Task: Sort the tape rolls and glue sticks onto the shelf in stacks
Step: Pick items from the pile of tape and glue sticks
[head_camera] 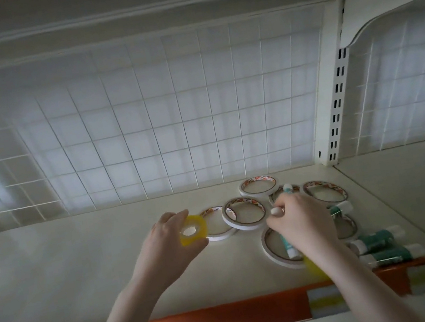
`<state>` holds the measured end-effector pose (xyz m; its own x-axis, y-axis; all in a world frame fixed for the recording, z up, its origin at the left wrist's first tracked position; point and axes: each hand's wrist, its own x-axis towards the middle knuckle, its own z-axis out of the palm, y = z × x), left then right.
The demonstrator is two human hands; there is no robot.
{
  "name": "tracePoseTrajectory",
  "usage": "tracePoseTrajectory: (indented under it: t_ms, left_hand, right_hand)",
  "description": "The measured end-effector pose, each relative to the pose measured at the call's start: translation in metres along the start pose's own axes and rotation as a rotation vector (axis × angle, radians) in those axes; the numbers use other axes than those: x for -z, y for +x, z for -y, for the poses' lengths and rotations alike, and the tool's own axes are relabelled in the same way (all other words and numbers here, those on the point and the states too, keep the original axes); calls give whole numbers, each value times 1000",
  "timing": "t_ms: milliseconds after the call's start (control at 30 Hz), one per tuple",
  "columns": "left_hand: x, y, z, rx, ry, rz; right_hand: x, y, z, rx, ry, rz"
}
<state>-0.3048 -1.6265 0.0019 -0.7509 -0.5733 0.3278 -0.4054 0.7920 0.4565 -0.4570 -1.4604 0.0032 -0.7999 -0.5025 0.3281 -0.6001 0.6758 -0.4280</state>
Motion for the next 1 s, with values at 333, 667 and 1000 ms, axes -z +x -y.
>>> tracePoseTrajectory:
  t_ms: [333, 667, 1000]
  left_hand:
    - [10, -21, 16, 97, 25, -30]
    - [70, -43, 63, 166, 20, -120]
    - [187, -114, 207, 238, 56, -234]
  right_hand:
    - [8, -6, 10, 123, 202, -139]
    - [-14, -19, 88, 314, 292, -284]
    - [-94, -78, 274, 414, 439, -173]
